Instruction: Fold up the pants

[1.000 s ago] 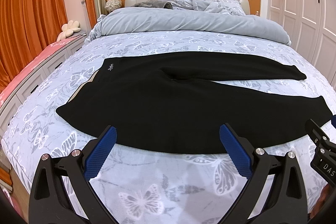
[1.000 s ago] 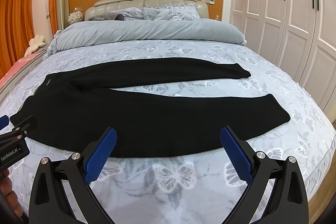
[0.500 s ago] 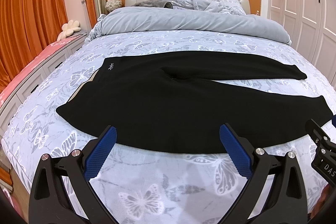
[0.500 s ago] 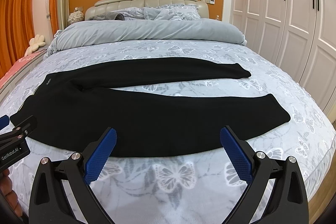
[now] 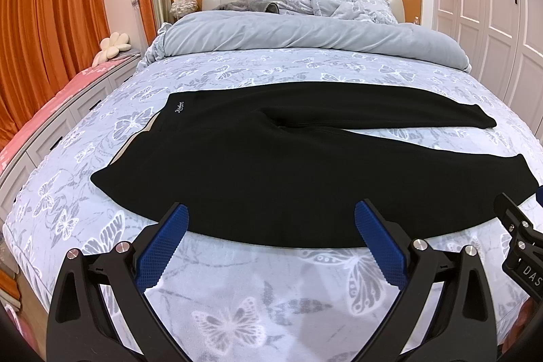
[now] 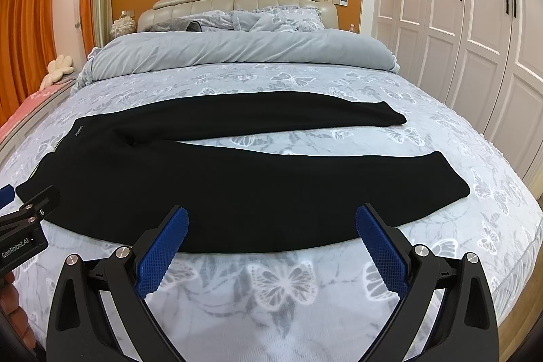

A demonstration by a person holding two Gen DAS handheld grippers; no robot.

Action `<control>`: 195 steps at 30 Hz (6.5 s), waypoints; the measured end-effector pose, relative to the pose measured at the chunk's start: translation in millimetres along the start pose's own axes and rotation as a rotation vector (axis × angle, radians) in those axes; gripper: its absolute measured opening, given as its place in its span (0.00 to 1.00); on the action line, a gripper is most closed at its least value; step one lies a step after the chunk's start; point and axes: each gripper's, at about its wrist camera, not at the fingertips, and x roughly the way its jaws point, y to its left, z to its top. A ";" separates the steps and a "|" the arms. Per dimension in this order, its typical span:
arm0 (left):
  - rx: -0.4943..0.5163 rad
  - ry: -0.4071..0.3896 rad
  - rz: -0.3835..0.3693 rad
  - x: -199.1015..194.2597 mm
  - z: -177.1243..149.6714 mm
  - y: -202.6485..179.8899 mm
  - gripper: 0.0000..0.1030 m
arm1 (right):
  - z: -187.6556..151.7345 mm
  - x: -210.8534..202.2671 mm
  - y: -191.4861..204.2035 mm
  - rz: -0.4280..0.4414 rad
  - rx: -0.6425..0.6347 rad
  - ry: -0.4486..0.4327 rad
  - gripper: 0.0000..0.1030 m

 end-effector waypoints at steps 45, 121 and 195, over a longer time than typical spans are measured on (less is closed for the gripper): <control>-0.409 0.347 0.120 405.0 185.6 229.8 0.94 | 187.6 429.0 -287.2 -0.059 0.225 0.346 0.74; -0.578 0.399 -0.250 146.4 -6.8 296.6 0.15 | -2.3 142.4 -230.5 0.300 0.368 0.286 0.60; -0.176 0.045 -0.027 30.7 83.9 125.0 0.79 | 86.0 113.1 -59.8 0.059 0.071 0.132 0.59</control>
